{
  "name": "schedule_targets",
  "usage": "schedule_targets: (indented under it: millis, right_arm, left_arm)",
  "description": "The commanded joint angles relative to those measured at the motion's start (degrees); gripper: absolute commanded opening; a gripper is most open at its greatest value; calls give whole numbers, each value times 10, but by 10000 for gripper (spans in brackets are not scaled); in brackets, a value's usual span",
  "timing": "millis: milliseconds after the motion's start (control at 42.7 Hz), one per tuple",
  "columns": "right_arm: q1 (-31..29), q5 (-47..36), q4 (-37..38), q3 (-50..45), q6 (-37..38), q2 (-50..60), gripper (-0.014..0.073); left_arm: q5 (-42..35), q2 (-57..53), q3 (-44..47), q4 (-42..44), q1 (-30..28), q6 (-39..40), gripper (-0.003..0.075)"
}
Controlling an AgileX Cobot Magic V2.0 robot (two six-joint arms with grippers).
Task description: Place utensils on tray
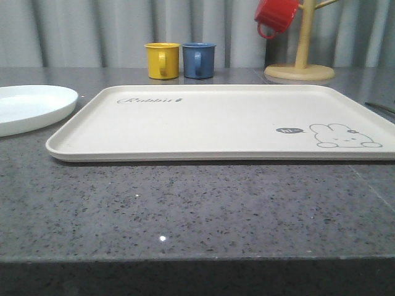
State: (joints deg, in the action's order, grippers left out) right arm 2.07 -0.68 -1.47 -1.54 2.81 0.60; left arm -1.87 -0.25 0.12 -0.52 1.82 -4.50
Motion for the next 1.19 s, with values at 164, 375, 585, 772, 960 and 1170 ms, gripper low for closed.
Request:
schedule_targets:
  millis: [164,375,585,772,960,1170]
  right_arm:
    - [-2,31,1,91,-3,7,-66]
    - [-2,194,2,266,-3,-58,-66]
    - [-2,317,2,397,-3,-173,-66]
    - [-2,369,2,429,-3,-252,-66]
    - [-2,390,2,429,-3,-301,-66]
    - [-2,398,2,428,-5,-337,-43]
  left_arm:
    - [-77,-11,-57,-5,6,1,-20]
    - [103,25,-263,-4,6,1,-20]
    - [271,135,-415,-3,6,1,-20]
    - [334,228,-450,-3,6,1,-20]
    - [377,282,-450,-5,6,1,-20]
    - [384,323,-450,-5,6,1,-18]
